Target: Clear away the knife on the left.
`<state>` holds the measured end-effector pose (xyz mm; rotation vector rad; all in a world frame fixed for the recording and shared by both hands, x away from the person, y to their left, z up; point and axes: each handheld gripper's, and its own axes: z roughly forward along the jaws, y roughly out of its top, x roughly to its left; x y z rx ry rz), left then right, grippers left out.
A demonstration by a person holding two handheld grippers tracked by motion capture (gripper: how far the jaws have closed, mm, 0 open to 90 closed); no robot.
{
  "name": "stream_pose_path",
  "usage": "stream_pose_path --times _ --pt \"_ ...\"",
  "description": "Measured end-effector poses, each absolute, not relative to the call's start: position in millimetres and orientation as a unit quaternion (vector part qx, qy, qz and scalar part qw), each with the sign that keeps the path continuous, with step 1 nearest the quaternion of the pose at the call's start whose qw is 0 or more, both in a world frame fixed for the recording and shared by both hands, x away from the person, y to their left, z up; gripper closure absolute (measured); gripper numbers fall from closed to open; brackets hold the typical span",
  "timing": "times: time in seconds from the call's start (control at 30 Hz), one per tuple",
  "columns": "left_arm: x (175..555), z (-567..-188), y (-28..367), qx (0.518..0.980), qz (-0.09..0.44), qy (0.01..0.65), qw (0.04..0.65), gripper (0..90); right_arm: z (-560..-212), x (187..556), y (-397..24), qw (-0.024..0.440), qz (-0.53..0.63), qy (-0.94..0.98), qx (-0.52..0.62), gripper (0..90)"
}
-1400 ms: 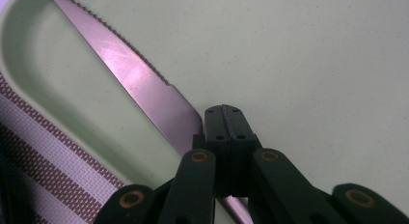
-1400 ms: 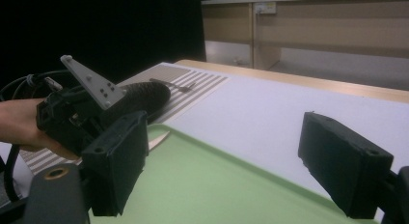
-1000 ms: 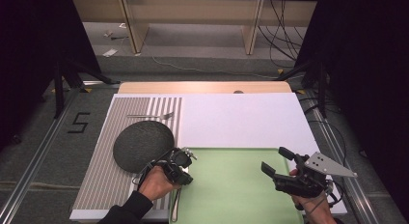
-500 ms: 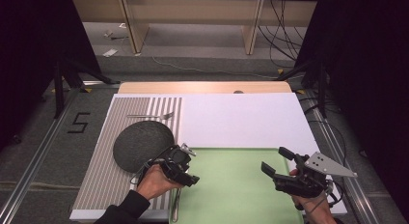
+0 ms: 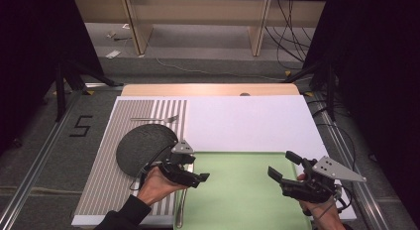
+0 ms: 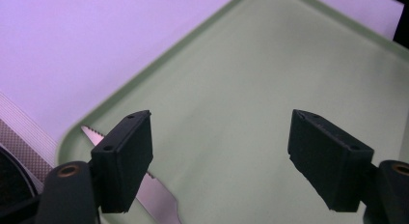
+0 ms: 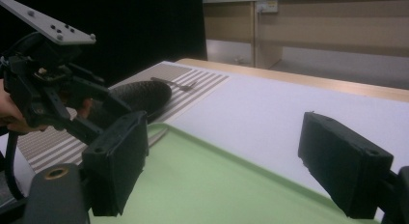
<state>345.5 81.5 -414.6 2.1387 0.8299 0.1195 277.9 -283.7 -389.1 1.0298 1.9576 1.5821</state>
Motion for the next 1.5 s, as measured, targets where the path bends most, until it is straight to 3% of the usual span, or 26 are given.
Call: stream_pose_path --times 0.53,1.17,1.5 --pt "335.8 -399.2 102.1 0.788 0.068 0.324 0.519 15.5 -389.7 278.5 -283.3 0.209 0.570 0.704 0.369 18.9" --pt "324.1 -395.9 124.5 0.750 0.091 0.309 0.578 15.5 -390.3 278.8 -282.5 0.198 0.573 0.704 0.370 18.9" --pt "318.8 -397.3 134.9 0.748 0.100 0.312 0.577 15.7 -390.3 278.5 -281.6 0.194 0.573 0.705 0.370 18.9"
